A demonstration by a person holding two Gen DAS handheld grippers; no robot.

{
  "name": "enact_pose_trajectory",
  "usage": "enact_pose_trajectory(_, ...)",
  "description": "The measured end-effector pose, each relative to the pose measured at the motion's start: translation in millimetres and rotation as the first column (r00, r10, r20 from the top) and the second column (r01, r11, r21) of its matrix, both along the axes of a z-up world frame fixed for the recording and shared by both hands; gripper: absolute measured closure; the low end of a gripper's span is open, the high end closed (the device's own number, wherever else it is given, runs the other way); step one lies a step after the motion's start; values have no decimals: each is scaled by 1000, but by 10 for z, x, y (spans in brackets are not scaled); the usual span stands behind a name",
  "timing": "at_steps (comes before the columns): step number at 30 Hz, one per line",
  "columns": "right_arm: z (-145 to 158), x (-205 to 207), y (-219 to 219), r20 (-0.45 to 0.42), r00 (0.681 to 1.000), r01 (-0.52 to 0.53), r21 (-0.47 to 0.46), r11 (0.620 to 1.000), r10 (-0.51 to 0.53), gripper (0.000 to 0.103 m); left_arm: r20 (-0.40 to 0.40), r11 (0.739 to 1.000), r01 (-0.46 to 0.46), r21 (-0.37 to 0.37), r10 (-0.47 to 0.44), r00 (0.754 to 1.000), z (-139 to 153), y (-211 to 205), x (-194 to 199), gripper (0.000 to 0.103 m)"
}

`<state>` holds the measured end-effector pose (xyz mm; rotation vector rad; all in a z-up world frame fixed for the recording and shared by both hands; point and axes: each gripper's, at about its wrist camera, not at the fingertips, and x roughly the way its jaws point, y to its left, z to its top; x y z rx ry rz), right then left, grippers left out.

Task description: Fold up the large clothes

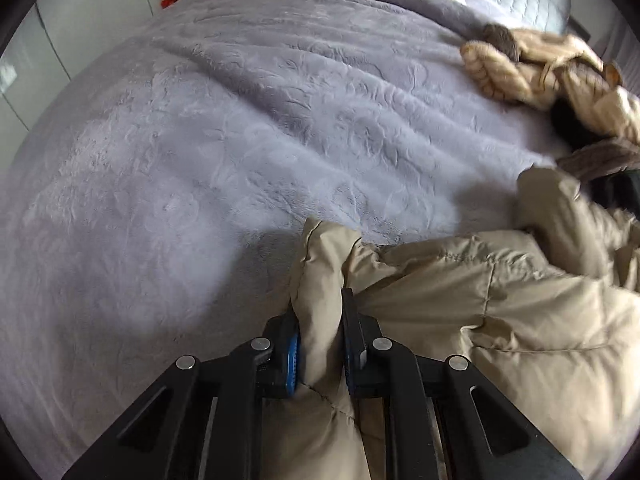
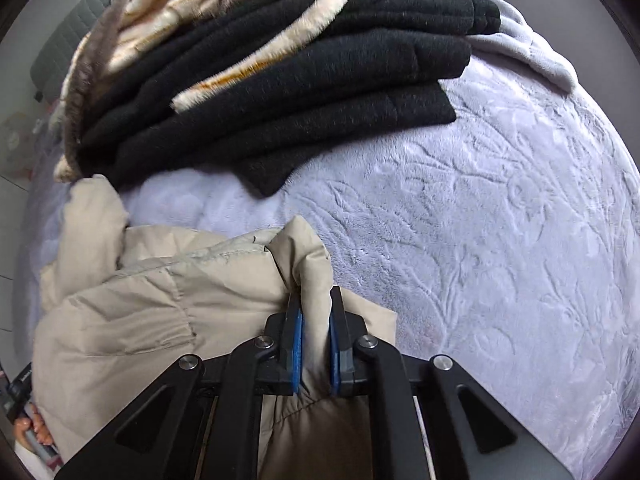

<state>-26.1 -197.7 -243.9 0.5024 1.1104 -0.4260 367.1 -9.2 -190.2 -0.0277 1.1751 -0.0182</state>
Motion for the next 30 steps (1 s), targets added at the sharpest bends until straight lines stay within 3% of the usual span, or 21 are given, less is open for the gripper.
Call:
enact_pose_trajectory(4,-63,37,-92,-10,1000,29,-1,1000,-29,88,-7,1000,-19,22,19,1000,-37,-35,76,80)
enact_pose_trajectory(6,-6,61,-130,-20,998,54,-9,999,-54,76,-10,997,-77,8,77,997,39,63,104,75)
enact_pose_trajectory(8,199,1,-136,5,997,73,-37,997,-73,73,26,993,-121,-15,121,992,236,184,63,75)
enact_pose_trajectory(10,514,-121,-47,91,995,40,-69,997,-34,73,81,994,-112,-17,113,990,468,253,-15,75)
enact_pose_trajectory(12,779,-229,126,167,984,-42,-105,994,60,74,134,998,-46,-47,52,990,716,253,-151,75)
enact_pose_trajectory(14,905,-239,375,202,958,-192,-83,978,205,75,161,993,60,-99,-44,986,887,139,-303,75)
enact_pose_trajectory(17,799,-143,674,185,914,-365,-13,931,361,75,138,945,256,-204,-231,963,874,-269,-486,75)
enact_pose_trajectory(19,607,-26,805,132,904,-407,-28,913,407,75,132,946,293,-138,-276,952,713,-527,-489,75)
enact_pose_trajectory(20,504,30,799,107,909,-401,-41,915,403,75,126,958,276,-78,-265,956,603,-603,-454,75)
enact_pose_trajectory(22,396,106,642,88,930,-350,-81,933,357,79,115,977,208,-34,-203,972,433,-592,-334,75)
enact_pose_trajectory(24,320,60,438,92,955,-274,-101,956,283,83,102,994,97,-49,-91,991,246,-406,-156,75)
enact_pose_trajectory(26,249,66,122,101,978,-175,-89,981,184,84,102,999,45,-31,-42,994,138,-302,-59,75)
enact_pose_trajectory(28,160,54,-126,108,990,-80,-85,993,89,84,94,999,25,-22,-23,995,44,-197,-11,75)
enact_pose_trajectory(30,-4,54,-337,110,994,-19,-14,1000,20,85,77,999,8,-44,-4,997,-56,-157,46,75)
